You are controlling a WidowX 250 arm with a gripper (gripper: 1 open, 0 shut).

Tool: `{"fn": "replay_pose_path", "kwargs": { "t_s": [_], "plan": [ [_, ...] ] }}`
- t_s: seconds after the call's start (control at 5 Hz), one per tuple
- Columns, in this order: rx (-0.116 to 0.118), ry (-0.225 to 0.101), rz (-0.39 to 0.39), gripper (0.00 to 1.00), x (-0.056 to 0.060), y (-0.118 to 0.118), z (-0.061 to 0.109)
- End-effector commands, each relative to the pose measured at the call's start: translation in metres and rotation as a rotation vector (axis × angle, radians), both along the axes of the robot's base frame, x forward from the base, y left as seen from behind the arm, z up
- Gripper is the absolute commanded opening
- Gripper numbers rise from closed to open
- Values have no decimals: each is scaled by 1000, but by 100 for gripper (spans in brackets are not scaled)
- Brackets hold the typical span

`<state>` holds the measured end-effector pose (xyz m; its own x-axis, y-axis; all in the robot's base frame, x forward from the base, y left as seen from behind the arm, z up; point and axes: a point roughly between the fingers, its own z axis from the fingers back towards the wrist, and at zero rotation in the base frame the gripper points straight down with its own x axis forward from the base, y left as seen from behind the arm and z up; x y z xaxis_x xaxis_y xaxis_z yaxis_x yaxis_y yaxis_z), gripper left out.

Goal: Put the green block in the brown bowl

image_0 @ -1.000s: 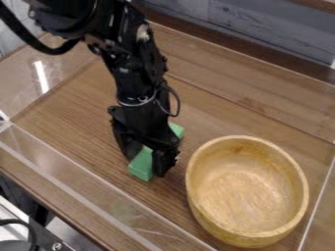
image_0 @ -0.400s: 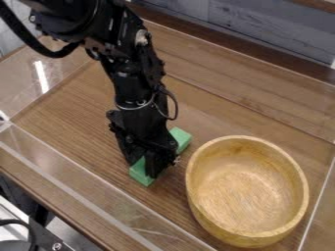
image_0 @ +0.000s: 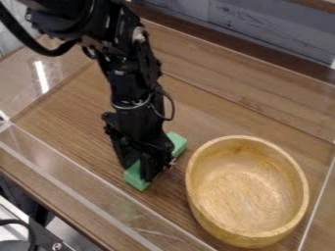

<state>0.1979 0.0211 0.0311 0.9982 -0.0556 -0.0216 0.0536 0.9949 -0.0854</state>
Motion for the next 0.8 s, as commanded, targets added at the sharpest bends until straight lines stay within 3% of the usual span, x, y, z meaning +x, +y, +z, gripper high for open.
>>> {"fn": "replay_pose_path", "kwargs": {
  "t_s": [0.0,0.6],
  "plan": [
    [6,-49,12,0,9,5,15],
    [-13,-30,22,0,7,5,27]
  ]
}}
